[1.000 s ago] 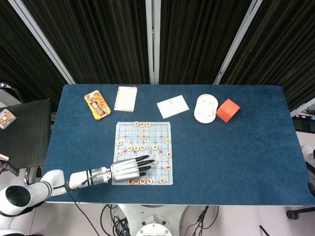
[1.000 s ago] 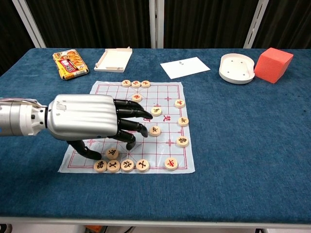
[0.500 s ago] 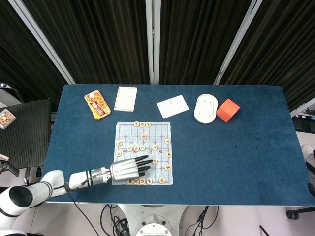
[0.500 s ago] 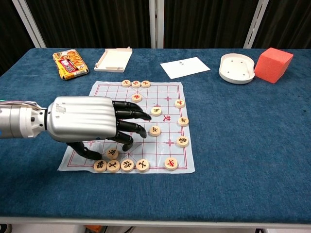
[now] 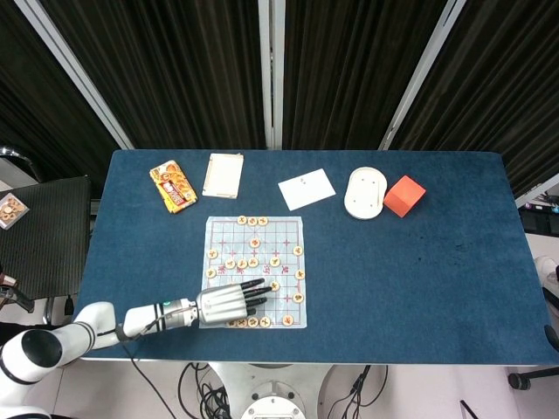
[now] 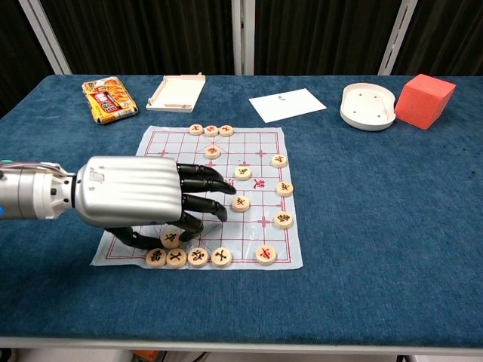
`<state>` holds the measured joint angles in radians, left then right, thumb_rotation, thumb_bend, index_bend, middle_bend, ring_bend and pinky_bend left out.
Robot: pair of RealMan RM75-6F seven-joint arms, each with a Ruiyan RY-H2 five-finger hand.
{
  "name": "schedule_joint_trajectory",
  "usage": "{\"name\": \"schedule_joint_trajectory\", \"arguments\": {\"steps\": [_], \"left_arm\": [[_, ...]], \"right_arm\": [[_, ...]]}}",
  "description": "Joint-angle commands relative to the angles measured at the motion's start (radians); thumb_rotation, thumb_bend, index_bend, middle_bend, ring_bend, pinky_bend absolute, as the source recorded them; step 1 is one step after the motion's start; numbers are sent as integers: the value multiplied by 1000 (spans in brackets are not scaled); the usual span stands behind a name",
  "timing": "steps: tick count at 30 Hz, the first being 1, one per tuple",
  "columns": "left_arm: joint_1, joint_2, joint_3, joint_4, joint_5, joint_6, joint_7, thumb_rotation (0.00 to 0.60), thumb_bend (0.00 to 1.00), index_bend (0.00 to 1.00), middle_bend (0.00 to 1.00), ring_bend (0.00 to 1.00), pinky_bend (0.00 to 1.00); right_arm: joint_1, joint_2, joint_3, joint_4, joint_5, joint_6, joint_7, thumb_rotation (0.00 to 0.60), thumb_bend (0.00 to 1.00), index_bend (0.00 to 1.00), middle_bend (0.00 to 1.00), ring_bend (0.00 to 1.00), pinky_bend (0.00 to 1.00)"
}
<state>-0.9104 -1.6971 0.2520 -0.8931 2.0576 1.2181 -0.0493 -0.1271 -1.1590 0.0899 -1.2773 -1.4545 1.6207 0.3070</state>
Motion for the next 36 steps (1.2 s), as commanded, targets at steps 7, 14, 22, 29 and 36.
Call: {"name": "schedule_joint_trajectory", "arguments": {"steps": [7,14,22,29,36], "left_arm": [[0,5,2,-9,-13,7,3,600,284,562,196,0,113],[6,29,-10,-46,-34,31,-6,600,287,566,199,0,113],[12,67,-28,-101,-62,46,-18,600,302,566,199,0,113],[12,117,-63,-168,-108,34,-14,600,306,566,199,0,113],[8,121,-99,-192,-163,-13,-19,600,307,567,199,0,113]], "right_arm": [[0,2,1,-2,2,-3,-1,600,160,0,0,0,0],[4,2,0,-6,-2,-7,-8,600,161,0,0,0,0],[8,2,1,-12,-3,-10,-12,600,162,0,0,0,0],[12,0,-1,-20,-11,-8,-19,600,162,0,0,0,0],[11,-1,-4,-25,-18,-1,-25,600,162,0,0,0,0]]}}
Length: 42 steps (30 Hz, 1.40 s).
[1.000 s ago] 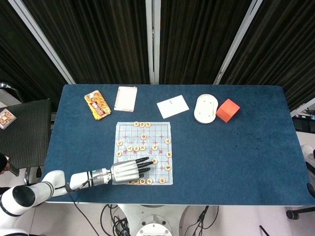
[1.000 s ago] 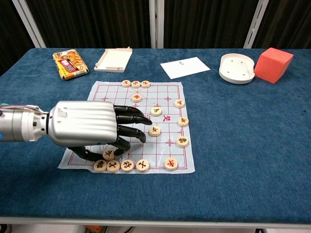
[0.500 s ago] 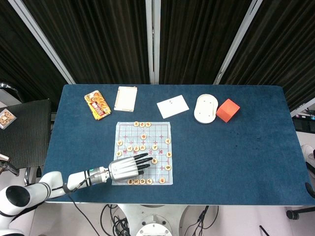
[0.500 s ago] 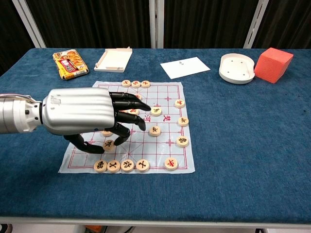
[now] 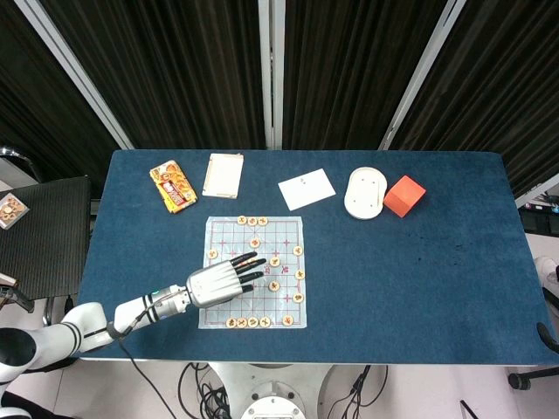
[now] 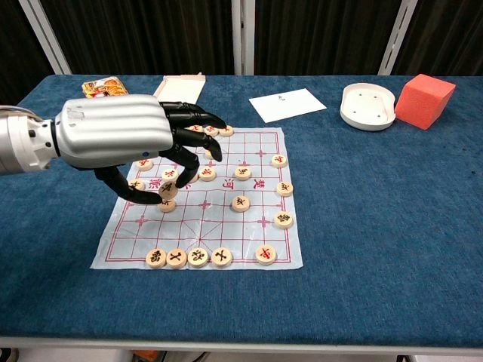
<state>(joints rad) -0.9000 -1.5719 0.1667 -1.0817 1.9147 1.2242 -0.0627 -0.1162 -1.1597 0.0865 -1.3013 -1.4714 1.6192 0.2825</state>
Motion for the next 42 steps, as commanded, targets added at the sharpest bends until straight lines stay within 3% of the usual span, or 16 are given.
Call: {"name": "schedule_joint_trajectory", "arguments": {"steps": [1,11,21,42], "left_arm": [[-4,-10,-23,-1,-35,-33,-11,600,307,567,199,0,113],[-46,-73,-100,46,-150,-176,-55,600,315,566,200,0,108],[-82,-139,-144,136,-236,-295,-95,600,315,566,200,0,106],[-103,-140,-120,157,-247,-354,-97,600,314,542,199,0,100]], "right_arm": [[0,-1,-2,-1,-3,1,-2,600,161,0,0,0,0],[3,-6,-6,-2,-6,-4,-10,600,162,0,0,0,0],[8,-15,-8,13,0,-20,0,600,162,0,0,0,0],[5,-12,-7,19,1,-15,9,600,162,0,0,0,0]]}}
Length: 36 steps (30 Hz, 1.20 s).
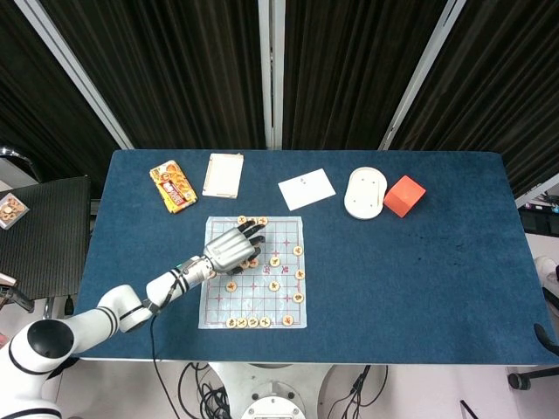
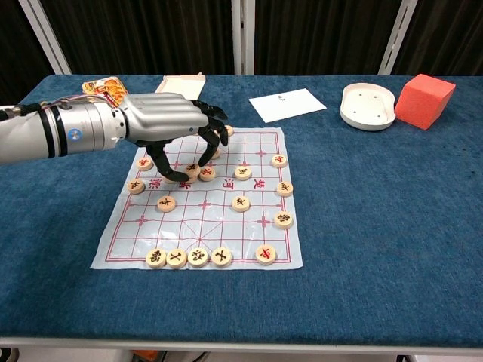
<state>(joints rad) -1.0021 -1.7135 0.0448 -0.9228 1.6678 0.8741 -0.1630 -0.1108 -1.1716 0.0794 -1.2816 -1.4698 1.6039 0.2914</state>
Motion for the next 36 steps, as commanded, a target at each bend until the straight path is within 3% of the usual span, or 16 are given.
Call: {"name": "schedule_joint_trajectory", "arguments": {"steps": [1,28,33,36], "left_arm": [[-1,1,4,-2,0,-5,6,600,313,530,199,0,100],[-3,13,10,-12,-3,2,21,600,309,387,183,0,96],[8,49,5,-49,-8,24,50,600,309,352,175,0,95],[38,111,-9,-125,-31,61,96,600,308,300,171,0,95]], "right_arm": [[0,1,0,-1,0,0,-1,600,162,0,0,0,0],[-3,4,-1,-2,5,-3,-1,600,162,0,0,0,0],[-3,7,1,-4,5,2,0,600,162,0,0,0,0],[-5,11,3,-7,6,5,2,600,162,0,0,0,0]]}}
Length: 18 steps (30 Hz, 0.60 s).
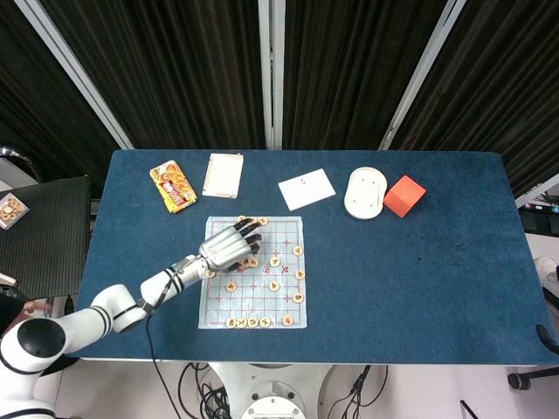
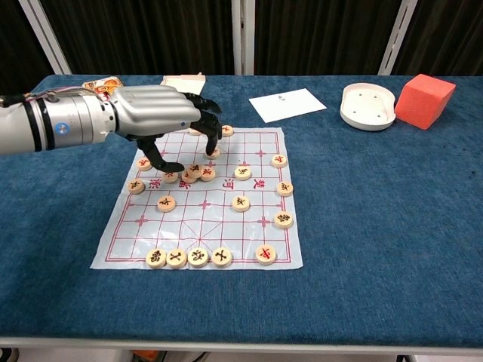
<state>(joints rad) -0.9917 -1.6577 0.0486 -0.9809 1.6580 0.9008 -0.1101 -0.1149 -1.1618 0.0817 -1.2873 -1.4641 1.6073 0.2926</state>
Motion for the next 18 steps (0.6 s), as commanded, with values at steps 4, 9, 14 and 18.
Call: {"name": "schedule_joint_trajectory", "arguments": {"steps": [4,9,14,18], "left_arm": [[132,189,-39,-264,-120,112,194,600,299,212,165,0,95],[375,339,-14,-551,-257,365,432,600,255,159,160,0,89],[583,371,46,-630,-281,591,473,600,182,134,153,0,56],[704,361,76,-629,-254,720,431,600,174,127,150,0,56]], "right_arm": [[-3,7,3,-10,-4,14,3,600,162,0,0,0,0],[5,9,7,-20,-17,22,-3,600,161,0,0,0,0],[27,-9,-4,-28,-48,8,-42,600,158,0,0,0,0],[39,-22,-17,-41,-70,-1,-80,600,156,0,0,0,0]]}}
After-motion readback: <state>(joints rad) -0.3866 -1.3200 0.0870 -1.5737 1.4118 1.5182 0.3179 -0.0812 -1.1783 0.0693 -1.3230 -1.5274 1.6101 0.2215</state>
